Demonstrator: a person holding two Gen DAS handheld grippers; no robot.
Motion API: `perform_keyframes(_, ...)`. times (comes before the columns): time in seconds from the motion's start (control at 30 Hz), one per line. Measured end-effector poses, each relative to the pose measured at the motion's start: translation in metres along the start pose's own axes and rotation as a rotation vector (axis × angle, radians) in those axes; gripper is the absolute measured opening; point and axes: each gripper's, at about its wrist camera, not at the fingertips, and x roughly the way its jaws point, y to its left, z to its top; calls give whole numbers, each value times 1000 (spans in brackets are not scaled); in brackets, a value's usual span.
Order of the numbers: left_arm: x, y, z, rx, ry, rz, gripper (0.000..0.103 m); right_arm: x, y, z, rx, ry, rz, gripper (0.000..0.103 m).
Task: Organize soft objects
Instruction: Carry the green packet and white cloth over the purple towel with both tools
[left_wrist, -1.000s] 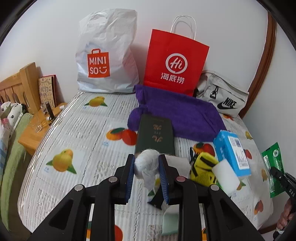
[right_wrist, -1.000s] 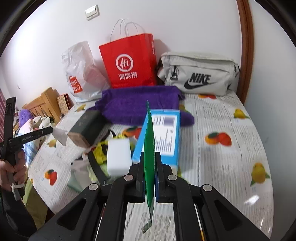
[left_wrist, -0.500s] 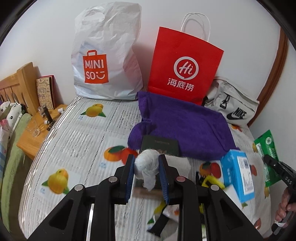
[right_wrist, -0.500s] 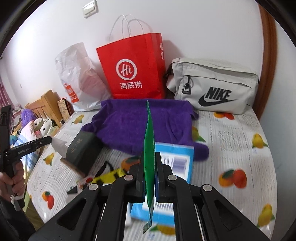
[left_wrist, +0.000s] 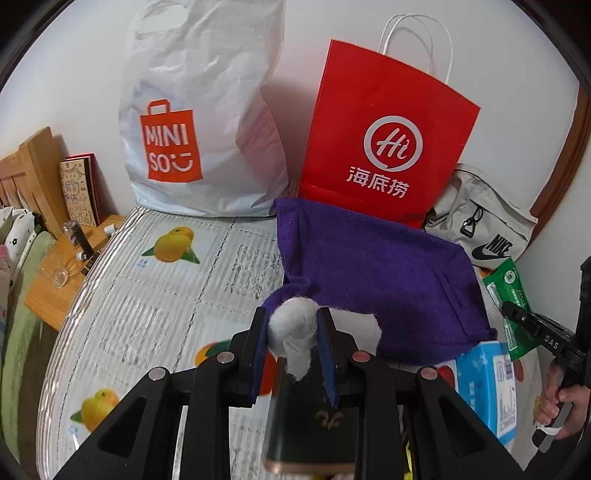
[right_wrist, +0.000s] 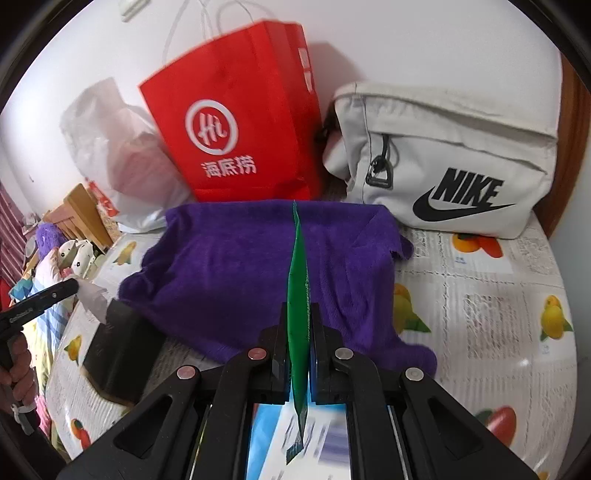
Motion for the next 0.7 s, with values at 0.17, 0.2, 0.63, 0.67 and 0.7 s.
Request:
perform_keyframes(0.17, 24, -4, 9, -11, 20, -11, 25, 30, -8, 11, 8, 46, 6, 7)
perform_keyframes(0.2, 28, -5, 10, -14, 26, -16, 25, 35, -9, 12, 3, 52, 8, 7)
perform_keyframes(0.63, 90, -34, 47, 26, 70, -31, 25, 68, -10, 27, -12, 89, 48, 6)
perform_keyframes(0.67, 95, -37, 51, 26, 72, -32, 25, 70, -10, 29, -11, 89, 60, 6)
perform_keyframes(0.7, 101, -38, 54, 23, 76, -31, 25, 72, -10, 31, -9, 93, 70, 6)
